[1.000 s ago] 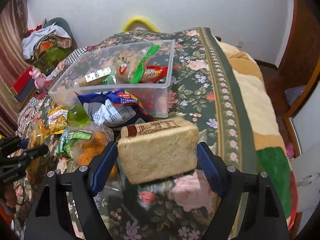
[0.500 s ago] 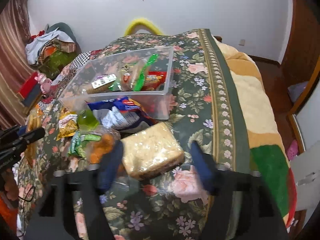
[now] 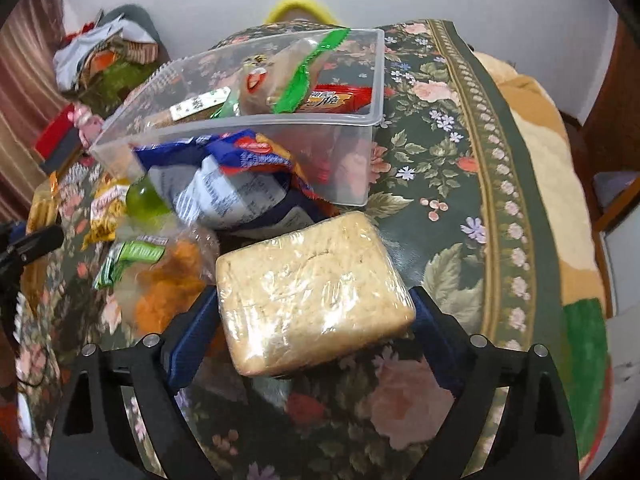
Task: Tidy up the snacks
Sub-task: 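Lift both held snacks and move them over the clear box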
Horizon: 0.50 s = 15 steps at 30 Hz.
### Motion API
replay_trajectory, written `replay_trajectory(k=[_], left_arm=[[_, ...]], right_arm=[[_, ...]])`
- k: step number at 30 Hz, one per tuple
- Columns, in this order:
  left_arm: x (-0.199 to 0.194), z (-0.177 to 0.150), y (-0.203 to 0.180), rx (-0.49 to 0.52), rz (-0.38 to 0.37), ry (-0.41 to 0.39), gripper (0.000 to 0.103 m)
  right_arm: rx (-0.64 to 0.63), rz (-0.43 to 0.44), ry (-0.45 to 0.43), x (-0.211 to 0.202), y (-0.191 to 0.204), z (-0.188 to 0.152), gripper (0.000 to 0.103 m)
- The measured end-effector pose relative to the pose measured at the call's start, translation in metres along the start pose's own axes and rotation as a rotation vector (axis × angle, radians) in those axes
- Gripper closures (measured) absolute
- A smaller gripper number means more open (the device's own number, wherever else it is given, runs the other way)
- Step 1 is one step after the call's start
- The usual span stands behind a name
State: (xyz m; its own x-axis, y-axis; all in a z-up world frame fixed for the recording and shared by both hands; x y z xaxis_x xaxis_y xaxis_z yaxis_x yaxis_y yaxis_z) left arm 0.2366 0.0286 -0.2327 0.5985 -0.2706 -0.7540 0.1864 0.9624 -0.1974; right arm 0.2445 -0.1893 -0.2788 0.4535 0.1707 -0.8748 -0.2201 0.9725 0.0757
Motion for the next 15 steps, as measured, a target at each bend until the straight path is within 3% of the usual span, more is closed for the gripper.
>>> replay_trajectory(k=[8,15], left_arm=[[-0.007,0.020,0.003,-0.009,0.001,-0.044,0.069],[-0.019,0.048,0.002,-0.008,0.015,-0.104,0.069]], right_arm=[[0.008,-0.051,-0.068,-0.023,-0.007,0.001,0.023],[0.023,-0.083,-0.202,-0.075,-0.012,0.027,0.023]])
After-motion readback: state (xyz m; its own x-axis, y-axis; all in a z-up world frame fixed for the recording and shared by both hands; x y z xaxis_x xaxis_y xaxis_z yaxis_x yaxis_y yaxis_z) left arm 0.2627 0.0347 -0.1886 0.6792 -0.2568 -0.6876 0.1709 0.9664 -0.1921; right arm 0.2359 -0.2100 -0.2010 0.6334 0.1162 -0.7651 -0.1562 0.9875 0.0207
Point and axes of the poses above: each gripper's, at about its wrist camera, not at the fingertips, and x roughly the way its jaws point, y to its left, z to its top, the point moved 7 cm from there along x, roughly the way its jaws point, and after that the axes turned 5 degrees about -z, right-handed, at the moved point
